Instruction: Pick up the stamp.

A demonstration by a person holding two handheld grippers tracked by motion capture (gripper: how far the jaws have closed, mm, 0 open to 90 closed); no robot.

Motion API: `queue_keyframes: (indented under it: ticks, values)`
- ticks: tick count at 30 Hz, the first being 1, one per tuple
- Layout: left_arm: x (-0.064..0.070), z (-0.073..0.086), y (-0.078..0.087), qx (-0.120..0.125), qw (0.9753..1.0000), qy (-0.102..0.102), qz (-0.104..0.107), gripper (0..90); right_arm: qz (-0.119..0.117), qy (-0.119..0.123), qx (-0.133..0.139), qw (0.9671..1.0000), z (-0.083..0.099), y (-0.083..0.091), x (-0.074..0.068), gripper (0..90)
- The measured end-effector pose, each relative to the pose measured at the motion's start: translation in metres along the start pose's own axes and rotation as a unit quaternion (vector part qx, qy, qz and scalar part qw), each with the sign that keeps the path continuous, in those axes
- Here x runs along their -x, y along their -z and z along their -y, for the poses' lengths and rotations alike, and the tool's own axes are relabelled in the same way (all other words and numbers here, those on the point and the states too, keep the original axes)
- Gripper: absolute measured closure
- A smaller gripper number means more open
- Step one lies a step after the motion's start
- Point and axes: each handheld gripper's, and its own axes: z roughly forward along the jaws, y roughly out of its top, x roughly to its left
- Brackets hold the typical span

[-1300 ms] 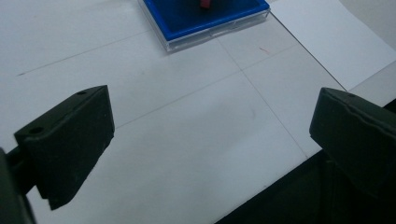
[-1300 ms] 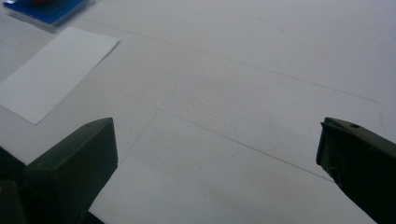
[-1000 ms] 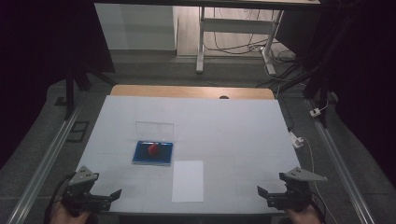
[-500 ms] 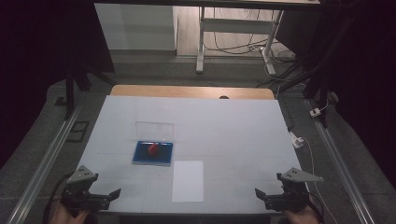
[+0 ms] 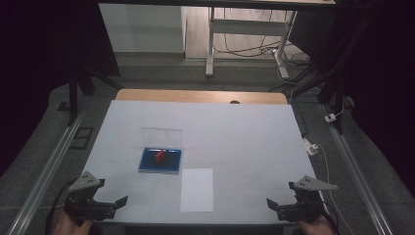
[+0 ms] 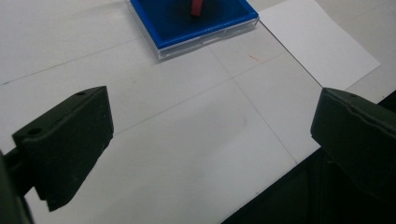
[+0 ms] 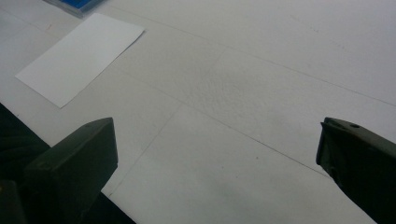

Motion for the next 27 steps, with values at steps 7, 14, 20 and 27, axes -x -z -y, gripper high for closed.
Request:
queue_keyframes:
  ticks: [7,14,20,27]
  values:
    - [0.002,-0.008,-0.008,0.004,0.9997,-0.019,0.013,0.0,-0.002,0.006,-0.003,1.0000,0.000,-0.001,-0.001,0.0]
    - [0.003,-0.016,-0.015,0.010,0.9993,-0.030,0.017,0.0,-0.002,0.017,-0.008,0.9998,0.000,-0.002,-0.003,0.0]
    - [0.003,-0.022,-0.022,0.013,0.9989,-0.039,0.021,0.0,-0.003,0.016,-0.008,0.9998,-0.001,-0.002,-0.003,0.0]
    - [0.001,-0.031,-0.034,0.010,0.9982,-0.050,0.029,0.0,-0.004,0.017,-0.010,0.9998,-0.001,-0.002,-0.003,0.0]
